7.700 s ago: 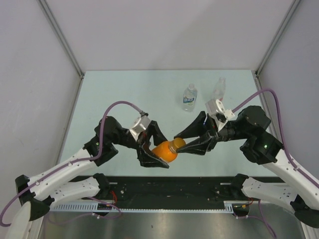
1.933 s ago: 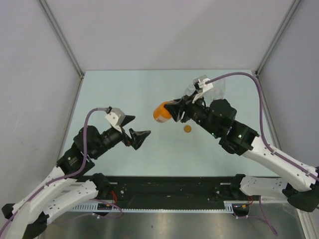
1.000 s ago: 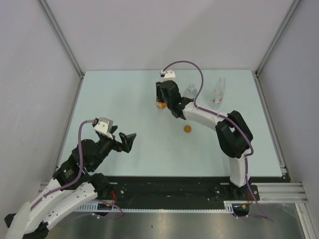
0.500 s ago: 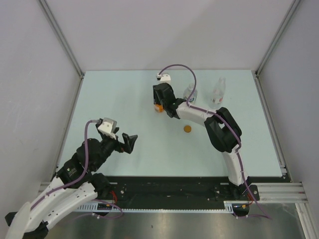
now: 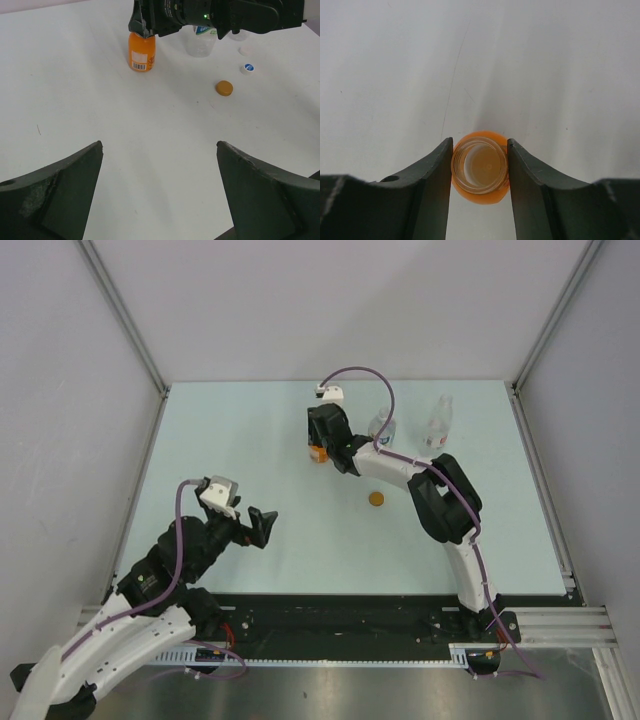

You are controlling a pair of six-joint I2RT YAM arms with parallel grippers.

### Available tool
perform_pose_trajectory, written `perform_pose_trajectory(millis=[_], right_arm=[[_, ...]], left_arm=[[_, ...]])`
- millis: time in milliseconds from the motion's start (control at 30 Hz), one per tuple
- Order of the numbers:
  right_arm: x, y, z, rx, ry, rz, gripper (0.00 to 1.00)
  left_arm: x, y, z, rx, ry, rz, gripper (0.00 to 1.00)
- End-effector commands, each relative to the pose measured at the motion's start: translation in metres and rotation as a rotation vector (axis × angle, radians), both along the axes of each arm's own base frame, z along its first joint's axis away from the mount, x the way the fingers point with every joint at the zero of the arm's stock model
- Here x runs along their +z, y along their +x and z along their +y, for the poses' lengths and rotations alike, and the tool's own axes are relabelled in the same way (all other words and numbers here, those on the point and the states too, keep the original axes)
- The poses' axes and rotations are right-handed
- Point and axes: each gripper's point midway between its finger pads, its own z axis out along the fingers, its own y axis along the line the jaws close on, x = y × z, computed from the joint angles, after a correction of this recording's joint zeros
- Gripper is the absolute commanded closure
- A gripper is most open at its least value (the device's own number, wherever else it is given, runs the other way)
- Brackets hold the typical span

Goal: Unscrew the bottle caps

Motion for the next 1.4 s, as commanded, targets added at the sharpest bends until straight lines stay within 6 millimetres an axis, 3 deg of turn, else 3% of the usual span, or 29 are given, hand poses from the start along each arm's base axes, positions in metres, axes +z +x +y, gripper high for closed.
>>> perform_pose_trajectory(millis=[0, 100, 267, 433, 1033, 1367], right_arm=[[-0.010, -0.006, -0.003, -0.017, -0.003, 0.014, 0.62], [-0.011, -0.011, -0.003, -0.016, -0.004, 0.015, 0.47], [-0.008, -0.015, -0.004, -0.019, -0.004, 0.013, 0.33], [0.001, -0.018, -0.001, -0.009, -0.003, 0.000, 0.27], [0.034, -0.029, 0.004, 0.018, 0.019, -0.025, 0.21], [0.049, -0.057, 0.000, 0.041, -0.010, -0.024, 0.21]], left_arm=[[0.003, 0.003, -0.001, 0.004, -0.009, -0.009, 0.01], [0.003, 0.002, -0.005, -0.015, -0.014, -0.010, 0.01], [0.002, 0.002, -0.005, -0.012, -0.011, -0.002, 0.01], [0.002, 0.002, -0.006, -0.015, -0.014, -0.001, 0.01], [0.004, 0.003, -0.006, -0.008, -0.025, 0.001, 0.00], [0.007, 0.000, -0.009, -0.030, -0.034, -0.004, 0.00]])
